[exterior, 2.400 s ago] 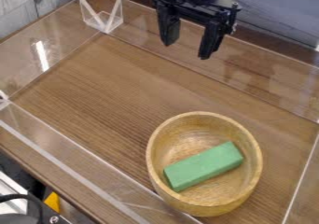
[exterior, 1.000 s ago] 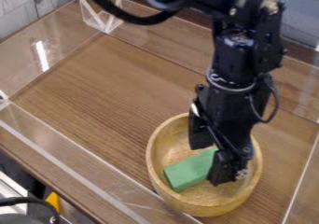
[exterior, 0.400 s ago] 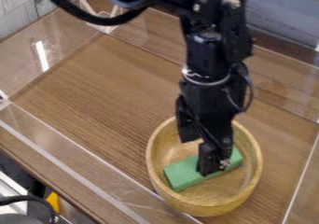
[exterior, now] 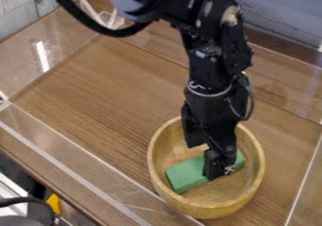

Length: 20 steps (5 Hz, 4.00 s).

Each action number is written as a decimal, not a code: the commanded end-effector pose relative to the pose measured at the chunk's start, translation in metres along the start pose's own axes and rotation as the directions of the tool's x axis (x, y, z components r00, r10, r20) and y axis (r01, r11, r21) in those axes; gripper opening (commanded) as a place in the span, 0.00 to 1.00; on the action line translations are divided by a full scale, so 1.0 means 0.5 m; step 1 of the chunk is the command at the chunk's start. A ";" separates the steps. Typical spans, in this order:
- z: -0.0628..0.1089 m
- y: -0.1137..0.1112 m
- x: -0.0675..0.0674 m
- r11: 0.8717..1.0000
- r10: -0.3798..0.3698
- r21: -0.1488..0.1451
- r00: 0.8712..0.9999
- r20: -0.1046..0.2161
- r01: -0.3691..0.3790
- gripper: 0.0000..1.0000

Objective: Remove the green block from inside the brown bowl and put it on the table

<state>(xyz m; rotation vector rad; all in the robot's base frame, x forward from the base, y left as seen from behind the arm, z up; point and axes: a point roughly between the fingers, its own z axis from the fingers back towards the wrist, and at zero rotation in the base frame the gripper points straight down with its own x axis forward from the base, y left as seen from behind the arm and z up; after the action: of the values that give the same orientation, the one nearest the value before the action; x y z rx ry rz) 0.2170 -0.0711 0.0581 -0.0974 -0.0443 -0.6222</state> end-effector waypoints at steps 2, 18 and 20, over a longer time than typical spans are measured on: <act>0.026 0.010 0.003 1.000 0.024 -0.001 0.999 0.029 -0.024 1.00; 0.023 0.028 -0.005 0.996 0.084 -0.009 0.996 0.042 -0.084 0.00; 0.113 0.076 0.001 0.989 0.143 0.020 0.985 0.098 -0.146 0.00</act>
<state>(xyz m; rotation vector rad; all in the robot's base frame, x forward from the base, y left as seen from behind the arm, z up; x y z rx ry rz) 0.2325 -0.0352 0.0993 -0.1134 -0.0880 -0.4689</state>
